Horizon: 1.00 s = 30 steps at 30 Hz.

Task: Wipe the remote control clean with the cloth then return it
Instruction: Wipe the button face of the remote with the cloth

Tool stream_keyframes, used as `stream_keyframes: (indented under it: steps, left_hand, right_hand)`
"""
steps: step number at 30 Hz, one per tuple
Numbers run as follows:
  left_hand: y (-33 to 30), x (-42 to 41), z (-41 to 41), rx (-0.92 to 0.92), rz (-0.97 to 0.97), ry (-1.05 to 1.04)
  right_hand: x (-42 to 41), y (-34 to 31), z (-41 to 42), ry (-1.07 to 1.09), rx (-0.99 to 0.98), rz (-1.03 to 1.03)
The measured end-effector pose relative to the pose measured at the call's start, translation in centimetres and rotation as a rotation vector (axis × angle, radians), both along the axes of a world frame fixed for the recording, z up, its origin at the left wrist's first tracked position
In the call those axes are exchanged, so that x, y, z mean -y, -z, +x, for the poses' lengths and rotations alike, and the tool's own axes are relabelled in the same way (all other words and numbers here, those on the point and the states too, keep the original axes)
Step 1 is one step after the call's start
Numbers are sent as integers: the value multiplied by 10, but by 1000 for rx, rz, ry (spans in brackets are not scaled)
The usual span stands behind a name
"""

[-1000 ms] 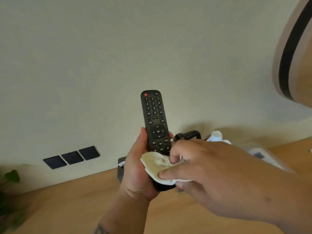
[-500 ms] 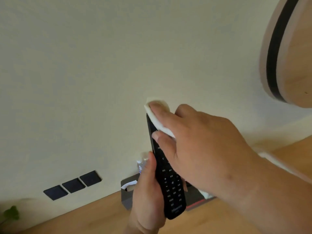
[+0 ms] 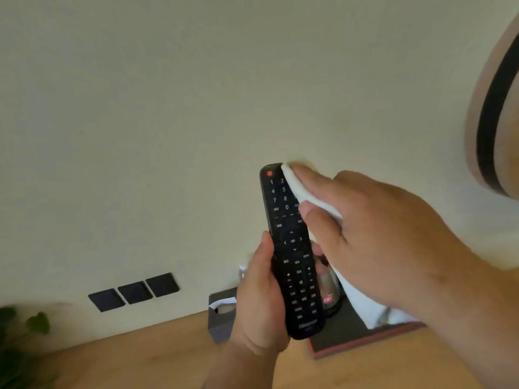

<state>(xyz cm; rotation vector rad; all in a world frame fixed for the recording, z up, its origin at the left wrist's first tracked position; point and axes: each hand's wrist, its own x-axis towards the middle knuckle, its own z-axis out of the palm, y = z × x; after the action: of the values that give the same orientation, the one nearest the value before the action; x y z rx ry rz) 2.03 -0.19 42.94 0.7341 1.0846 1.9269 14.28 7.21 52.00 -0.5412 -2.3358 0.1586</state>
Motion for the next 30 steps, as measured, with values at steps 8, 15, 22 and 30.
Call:
stream_keyframes:
  steps: [8, 15, 22, 30]
  left_hand:
    - [-3, -4, -20, -18, -53, -98]
    - [-3, 3, -35, -39, -154, -186]
    - [-6, 11, -39, -136, -219, -187]
    - [-11, 26, -41, -2, -196, -193]
  right_hand:
    - [-3, 7, -21, -69, 194, 127]
    - [-12, 8, -33, -173, 179, -43]
    - [-9, -4, -51, -94, 101, 25]
    - [16, 14, -46, -200, 242, 21]
